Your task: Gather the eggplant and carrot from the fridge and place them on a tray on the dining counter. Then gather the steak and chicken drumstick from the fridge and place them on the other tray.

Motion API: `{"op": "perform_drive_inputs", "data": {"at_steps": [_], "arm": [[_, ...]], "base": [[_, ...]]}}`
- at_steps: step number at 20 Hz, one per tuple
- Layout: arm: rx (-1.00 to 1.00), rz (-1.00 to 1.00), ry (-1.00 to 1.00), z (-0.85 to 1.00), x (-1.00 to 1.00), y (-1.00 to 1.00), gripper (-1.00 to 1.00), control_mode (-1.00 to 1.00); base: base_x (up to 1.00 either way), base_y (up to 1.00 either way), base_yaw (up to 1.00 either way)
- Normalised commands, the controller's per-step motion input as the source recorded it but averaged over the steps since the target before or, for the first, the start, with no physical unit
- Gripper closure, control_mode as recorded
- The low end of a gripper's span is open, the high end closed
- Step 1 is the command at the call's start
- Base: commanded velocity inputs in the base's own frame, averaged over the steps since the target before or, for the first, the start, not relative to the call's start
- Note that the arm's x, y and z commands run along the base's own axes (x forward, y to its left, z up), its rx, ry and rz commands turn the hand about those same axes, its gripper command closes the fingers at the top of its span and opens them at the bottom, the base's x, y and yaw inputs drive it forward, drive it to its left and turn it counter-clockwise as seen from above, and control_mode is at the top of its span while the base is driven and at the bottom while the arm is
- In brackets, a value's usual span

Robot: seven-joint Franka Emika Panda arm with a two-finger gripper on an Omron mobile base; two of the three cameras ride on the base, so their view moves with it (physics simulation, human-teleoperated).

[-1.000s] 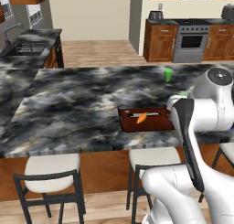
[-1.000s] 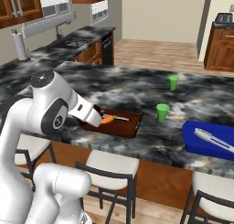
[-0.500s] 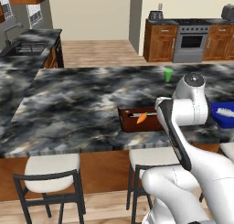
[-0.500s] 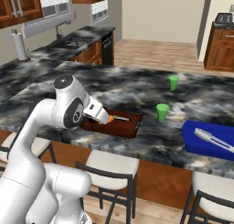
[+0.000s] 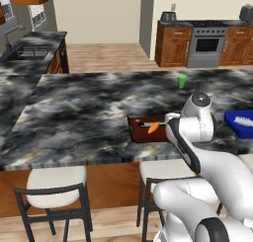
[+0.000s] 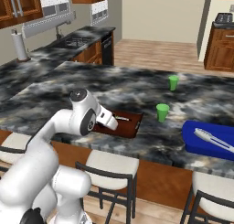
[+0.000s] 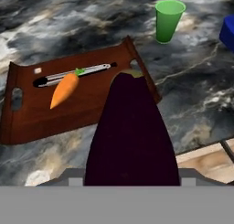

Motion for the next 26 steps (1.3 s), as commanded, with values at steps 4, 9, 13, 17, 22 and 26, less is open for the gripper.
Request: {"op": "perform_drive_inputs", "data": {"at_steps": [4,9,13,17,22,26], "arm": [[0.02,0.00,0.00,-0.24,0.53,-0.28,1.00,-1.00],[0.01,0.00,0.00,-0.24,0.52,-0.11,1.00,-1.00],[0.00,0.00,0.02,-0.31,0.42,0.00,1.00,-1.00],[0.00,0.00,0.04,-0.30,0.42,0.00,1.00,-1.00],[0.00,0.00,0.02,-0.23,0.43,-0.04,1.00,-1.00],[0.01,0.01,0.01,-0.24,0.44,-0.05,1.00,-1.00]], "base": [[0.00,0.00,0.00],[0.00,0.00,0.00],[0.00,0.00,0.00],[0.00,0.00,0.00],[0.00,0.00,0.00],[0.00,0.00,0.00]]}}
